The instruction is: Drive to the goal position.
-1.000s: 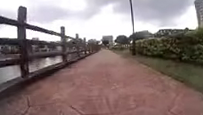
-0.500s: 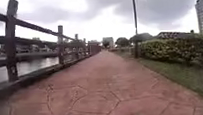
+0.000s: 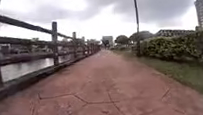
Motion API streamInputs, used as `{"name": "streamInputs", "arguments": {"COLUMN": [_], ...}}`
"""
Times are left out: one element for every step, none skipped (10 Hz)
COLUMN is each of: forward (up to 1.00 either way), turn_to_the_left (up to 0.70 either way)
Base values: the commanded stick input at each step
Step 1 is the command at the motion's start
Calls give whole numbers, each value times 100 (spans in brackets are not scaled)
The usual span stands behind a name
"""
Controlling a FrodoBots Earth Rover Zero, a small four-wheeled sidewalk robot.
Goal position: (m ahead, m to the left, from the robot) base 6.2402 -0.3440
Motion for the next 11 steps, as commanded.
{"name": "streamInputs", "arguments": {"forward": [70, 70, 70, 70, 70, 70, 70, 70, 70, 70, 70], "turn_to_the_left": [0, 0, 0, 0, 0, 0, 0, 0, 0, 0, 0]}}
